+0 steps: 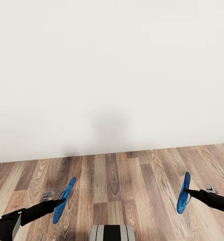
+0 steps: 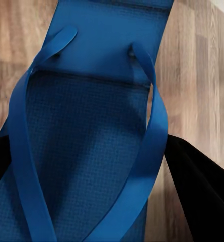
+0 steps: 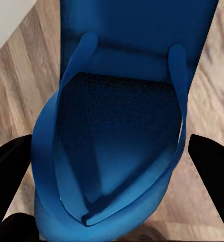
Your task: In the bedroom, move the book from the bed onto either nightstand, and place the two sandals side by side next to the bed.
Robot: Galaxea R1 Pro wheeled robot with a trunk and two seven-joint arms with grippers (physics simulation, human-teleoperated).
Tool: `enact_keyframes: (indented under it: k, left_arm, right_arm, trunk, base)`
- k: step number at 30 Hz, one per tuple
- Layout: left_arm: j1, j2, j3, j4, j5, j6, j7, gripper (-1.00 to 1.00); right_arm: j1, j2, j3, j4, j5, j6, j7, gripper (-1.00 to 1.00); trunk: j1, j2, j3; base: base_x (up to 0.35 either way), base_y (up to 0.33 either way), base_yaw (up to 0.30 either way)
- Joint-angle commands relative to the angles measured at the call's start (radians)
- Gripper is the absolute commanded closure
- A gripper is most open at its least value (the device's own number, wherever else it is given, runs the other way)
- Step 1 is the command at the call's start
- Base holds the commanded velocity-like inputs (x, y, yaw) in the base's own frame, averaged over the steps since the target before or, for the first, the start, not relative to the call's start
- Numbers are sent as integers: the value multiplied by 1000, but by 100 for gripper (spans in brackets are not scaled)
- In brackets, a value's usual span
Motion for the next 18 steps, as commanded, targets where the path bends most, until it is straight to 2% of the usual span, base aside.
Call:
enact_keyframes:
  k: [1, 2, 4, 5, 7, 8, 11, 13, 15, 18]
  left_arm:
    - [-1, -1, 7, 0, -9, 8, -8, 100]
    - [-1, 0, 7, 11, -8, 8, -8, 100]
    - [-1, 0, 7, 34, -10, 3, -8, 100]
    - [-1, 0, 7, 54, -10, -12, -8, 100]
    - [-1, 0, 7, 86, -11, -46, -8, 100]
    - [-1, 0, 7, 114, -11, -75, -8, 100]
    - [-1, -1, 6, 143, -12, -108, -4, 100]
    - [-1, -2, 6, 152, -12, -118, -3, 100]
    - [-1, -5, 5, 156, -12, -122, -2, 100]
    - [-1, -11, 5, 157, -12, -124, 0, 100]
  right_arm:
    - [0, 0, -1, 17, -4, -21, 2, 100]
    - [2, 0, -1, 109, -3, -80, 0, 100]
    - [3, 0, 0, 209, -3, -161, -1, 100]
    - [3, 0, 0, 276, -3, -243, -1, 100]
    - [3, 1, 1, 332, -2, -332, -2, 100]
    - [3, 14, 1, 352, -2, -369, -4, 100]
    - [3, 49, 1, 368, 11, -396, -7, 100]
    - [3, 67, 1, 373, 41, -405, -8, 100]
    - [3, 76, 1, 378, 79, -408, -9, 100]
    - [3, 80, 1, 394, 108, -410, -9, 100]
  trunk:
    - [-1, 0, 3]
    - [-1, 0, 7]
    - [-2, 1, 15]
    - [-2, 1, 19]
    - [-3, 1, 27]
    - [-4, 2, 30]
    - [-5, 2, 42]
    - [-6, 3, 50]
    - [-7, 3, 57]
    - [-8, 4, 69]
  base:
    - [0, 0, 0]
    - [0, 0, 0]
    - [0, 0, 0]
    - [0, 0, 0]
    - [0, 0, 0]
    - [0, 0, 0]
    - [0, 0, 0]
    - [0, 0, 0]
    - [0, 0, 0]
    - [0, 0, 0]
